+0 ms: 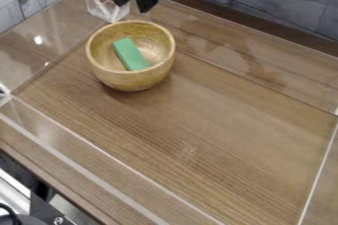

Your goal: Put green object into wooden bowl

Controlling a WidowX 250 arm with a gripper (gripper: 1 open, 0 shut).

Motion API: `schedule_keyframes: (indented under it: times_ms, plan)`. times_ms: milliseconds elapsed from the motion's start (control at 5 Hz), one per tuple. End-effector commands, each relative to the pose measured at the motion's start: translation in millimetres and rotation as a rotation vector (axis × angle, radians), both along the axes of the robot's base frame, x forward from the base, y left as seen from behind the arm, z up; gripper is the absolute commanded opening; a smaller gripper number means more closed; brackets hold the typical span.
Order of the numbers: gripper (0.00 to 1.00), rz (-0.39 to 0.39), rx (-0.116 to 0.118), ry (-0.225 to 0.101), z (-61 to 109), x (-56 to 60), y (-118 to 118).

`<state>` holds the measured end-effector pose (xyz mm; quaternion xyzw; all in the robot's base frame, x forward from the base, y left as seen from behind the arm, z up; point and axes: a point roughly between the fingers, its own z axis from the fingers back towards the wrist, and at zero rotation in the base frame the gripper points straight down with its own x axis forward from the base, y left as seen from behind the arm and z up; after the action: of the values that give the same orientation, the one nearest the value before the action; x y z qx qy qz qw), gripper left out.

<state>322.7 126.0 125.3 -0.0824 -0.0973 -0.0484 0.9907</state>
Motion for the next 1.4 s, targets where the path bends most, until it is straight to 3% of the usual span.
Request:
schedule_keyframes:
  times_ms: [0, 400, 800, 1000, 1200]
  plan:
    - [1.00, 0.018, 0.006, -0.043, 14.3, 5.9, 8]
    - [1.00, 0.083, -0.017, -0.026, 17.6, 3.4, 1]
    - [1.00, 0.032, -0.026, -0.012, 21.2, 2.6, -9]
    - [1.00, -0.045, -0.027, -0.003, 24.5, 2.1, -13]
    - [1.00, -0.035, -0.020, 0.002, 18.8, 6.2, -20]
